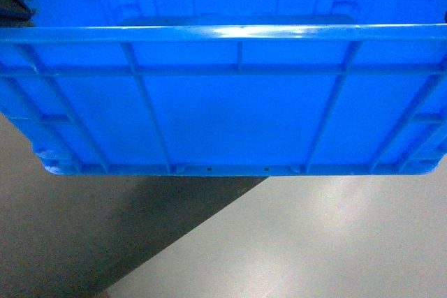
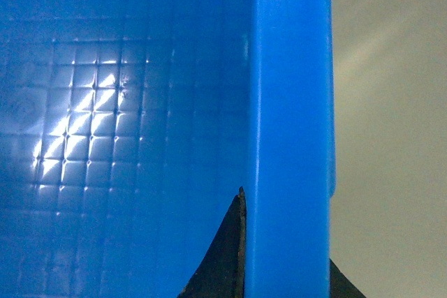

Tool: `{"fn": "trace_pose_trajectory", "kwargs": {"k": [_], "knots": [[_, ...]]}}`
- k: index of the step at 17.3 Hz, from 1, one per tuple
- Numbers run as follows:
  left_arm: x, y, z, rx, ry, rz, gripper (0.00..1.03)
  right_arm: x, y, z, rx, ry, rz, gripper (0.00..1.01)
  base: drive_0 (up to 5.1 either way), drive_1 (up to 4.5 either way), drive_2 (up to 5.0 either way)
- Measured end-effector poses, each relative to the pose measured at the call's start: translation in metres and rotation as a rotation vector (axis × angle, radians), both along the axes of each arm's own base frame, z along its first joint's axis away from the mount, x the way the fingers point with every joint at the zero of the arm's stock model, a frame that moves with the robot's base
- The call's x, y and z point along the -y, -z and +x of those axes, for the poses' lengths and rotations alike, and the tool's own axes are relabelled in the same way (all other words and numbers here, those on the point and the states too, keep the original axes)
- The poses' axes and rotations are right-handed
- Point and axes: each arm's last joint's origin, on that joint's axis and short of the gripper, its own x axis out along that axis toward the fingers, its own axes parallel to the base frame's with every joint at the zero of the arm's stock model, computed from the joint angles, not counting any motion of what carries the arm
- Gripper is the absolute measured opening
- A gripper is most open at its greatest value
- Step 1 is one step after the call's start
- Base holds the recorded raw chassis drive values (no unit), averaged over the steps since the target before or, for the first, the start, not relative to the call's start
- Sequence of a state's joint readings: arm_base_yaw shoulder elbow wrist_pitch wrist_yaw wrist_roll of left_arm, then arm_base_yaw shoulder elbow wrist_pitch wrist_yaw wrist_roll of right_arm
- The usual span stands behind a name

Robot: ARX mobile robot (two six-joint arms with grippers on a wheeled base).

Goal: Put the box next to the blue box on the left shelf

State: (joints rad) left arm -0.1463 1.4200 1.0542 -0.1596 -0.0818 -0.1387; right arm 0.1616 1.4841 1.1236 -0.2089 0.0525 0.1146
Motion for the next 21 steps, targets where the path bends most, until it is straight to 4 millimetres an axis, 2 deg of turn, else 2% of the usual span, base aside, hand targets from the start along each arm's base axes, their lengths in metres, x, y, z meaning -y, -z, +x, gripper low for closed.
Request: {"fn": "trace_pose_trajectory", "kwargs": {"k": [21], "knots": [[0.0,-0.0003,0.0001,0.003,0.003,0.003,0.07,0.0,-0.0001,0.0001,0.002,0.0,0.0,0.07,-1.6,-1.58,-1.6]]}}
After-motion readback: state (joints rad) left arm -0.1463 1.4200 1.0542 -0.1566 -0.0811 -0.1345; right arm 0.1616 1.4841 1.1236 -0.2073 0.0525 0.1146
